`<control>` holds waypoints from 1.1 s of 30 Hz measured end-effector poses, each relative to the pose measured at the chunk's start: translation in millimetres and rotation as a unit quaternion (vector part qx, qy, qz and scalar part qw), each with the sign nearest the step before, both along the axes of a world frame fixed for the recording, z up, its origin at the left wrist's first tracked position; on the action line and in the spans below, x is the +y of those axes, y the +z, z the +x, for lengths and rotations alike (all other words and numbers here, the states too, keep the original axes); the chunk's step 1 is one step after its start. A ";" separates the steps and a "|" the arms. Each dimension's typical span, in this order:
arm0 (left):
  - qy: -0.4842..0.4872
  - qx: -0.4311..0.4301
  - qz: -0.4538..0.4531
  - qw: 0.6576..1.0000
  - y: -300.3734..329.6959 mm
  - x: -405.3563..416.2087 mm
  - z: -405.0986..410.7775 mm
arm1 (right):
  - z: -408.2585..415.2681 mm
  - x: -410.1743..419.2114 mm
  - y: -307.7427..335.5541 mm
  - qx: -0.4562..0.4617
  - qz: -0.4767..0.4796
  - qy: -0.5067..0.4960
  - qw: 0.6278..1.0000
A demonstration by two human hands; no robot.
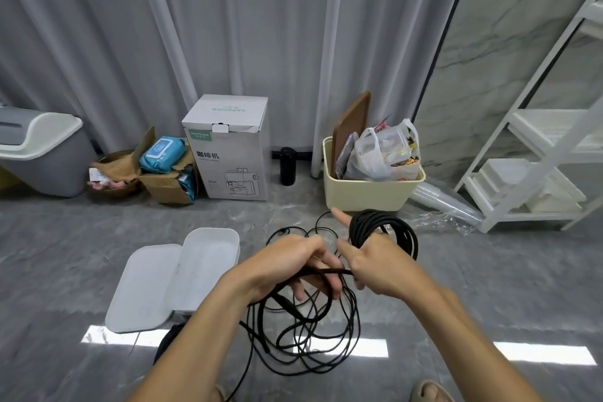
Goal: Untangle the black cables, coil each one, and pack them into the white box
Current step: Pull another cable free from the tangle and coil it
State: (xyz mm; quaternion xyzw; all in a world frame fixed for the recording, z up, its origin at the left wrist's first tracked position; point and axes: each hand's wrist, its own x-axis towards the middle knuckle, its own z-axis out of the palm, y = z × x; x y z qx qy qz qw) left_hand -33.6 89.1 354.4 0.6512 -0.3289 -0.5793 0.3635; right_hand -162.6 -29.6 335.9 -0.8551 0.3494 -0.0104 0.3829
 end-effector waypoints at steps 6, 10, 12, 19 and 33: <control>0.052 -0.002 -0.071 0.996 7.3 -0.5 3.0 | -1.2 -5.1 -0.4 -0.045 0.112 -0.062 0.991; 0.045 0.024 -0.106 0.993 2.6 2.3 12.0 | -3.4 -5.5 10.7 -0.098 0.220 -0.110 0.964; 0.052 0.010 -0.120 0.991 1.5 3.0 14.7 | -5.2 -4.5 16.5 -0.109 0.247 -0.102 0.957; 0.162 -0.009 -0.190 0.968 0.9 -2.7 12.4 | -8.3 -5.3 24.6 -0.179 0.309 -0.068 0.932; 0.352 0.056 -0.284 0.890 1.4 -8.2 18.3 | -12.3 -11.9 23.2 -0.229 0.328 -0.091 0.912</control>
